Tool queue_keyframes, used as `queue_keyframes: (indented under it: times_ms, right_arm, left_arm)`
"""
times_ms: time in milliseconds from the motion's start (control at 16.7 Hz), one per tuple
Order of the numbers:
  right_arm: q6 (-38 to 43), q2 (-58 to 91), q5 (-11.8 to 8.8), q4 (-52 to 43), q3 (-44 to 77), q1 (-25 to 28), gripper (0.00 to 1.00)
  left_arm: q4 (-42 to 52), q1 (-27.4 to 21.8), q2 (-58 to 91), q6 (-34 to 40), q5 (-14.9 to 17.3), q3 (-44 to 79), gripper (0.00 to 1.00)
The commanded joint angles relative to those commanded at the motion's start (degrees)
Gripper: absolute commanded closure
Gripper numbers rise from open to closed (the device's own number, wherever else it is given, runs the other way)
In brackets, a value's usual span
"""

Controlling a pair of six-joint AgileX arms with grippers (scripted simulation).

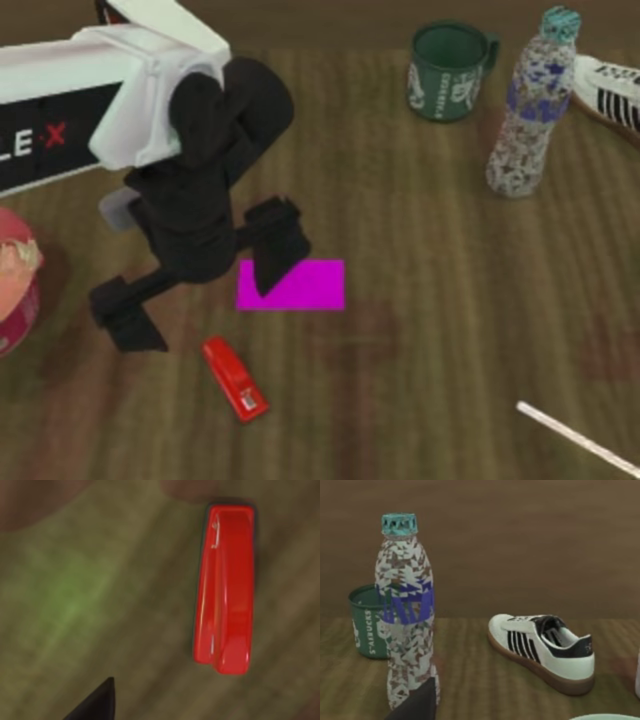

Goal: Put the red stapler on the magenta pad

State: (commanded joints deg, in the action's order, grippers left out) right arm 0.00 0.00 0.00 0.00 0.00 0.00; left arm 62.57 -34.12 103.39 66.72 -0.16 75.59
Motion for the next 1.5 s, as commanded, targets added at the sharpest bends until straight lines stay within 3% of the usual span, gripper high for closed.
queue_keyframes:
  times_ms: [360,840,1200,1500]
  right_arm:
    - [0.0,0.0,0.0,0.0,0.0,0.0,0.0]
    - [0.0,0.0,0.0,0.0,0.0,0.0,0.0]
    - [0.0,0.0,0.0,0.0,0.0,0.0,0.0]
    - [0.0,0.0,0.0,0.0,0.0,0.0,0.0]
  left_arm:
    - [-1.04,0.24,0.25,-0.15,0.01,-0.81,0.0]
    - [-19.62,0.22,8.0,-0.36,0.04,-11.28,0.0]
    - [-21.87,0.2,9.14,-0.34,0.04,-12.73,0.0]
    - [-21.87,0.2,9.14,-0.34,0.04,-12.73,0.38]
